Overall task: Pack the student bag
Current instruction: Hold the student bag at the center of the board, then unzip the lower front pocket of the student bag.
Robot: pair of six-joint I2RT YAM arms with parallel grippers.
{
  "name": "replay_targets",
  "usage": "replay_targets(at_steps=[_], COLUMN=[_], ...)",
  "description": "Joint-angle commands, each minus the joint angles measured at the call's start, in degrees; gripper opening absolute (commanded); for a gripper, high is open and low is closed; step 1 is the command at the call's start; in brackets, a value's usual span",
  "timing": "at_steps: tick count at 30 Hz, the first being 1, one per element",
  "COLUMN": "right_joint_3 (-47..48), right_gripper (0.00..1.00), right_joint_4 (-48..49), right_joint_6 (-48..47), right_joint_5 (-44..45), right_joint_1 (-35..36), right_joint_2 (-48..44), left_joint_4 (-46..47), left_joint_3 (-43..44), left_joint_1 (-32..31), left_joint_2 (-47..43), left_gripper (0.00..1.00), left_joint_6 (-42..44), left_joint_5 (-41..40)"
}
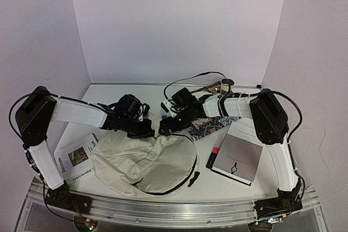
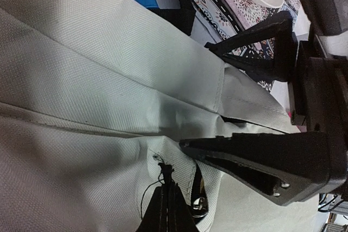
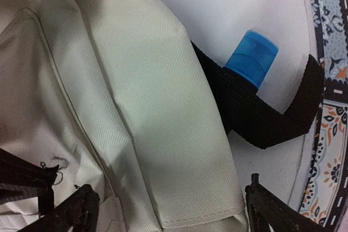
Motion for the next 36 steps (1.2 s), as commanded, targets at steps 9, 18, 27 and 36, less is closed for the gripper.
replay_targets(at_steps=[9,18,27,36], right_joint_3=[2.2,-0.8,-5.6,-6.8], right_gripper=[0.04,0.0,0.0,0.0], right_joint_4=[-3.8,-2.0,3.7,5.2], right_joint_6=[-0.3,3.3,11.0,14.0], right_joint_5=[-2.7,2.1,2.5,-0.2], right_joint_1=[-1.6,-3.1,-5.6,-6.0], right_joint_2=[0.0,-4.8,-10.4,-10.9], left_joint_4=[1.8,1.3,-0.2,-2.1], left_joint_3=[2.3,-0.8,-6.8,-10.4], left_joint_1=[-0.3,-0.5,-1.0,-1.2], left_joint_2=[-0.2,-3.2,-6.4,-10.7], left_gripper=[0.0,0.0,0.0,0.0], left_joint_6=[2.5,1.9,0.1,-0.9], left_joint_5=[1.4,3.2,3.6,2.4])
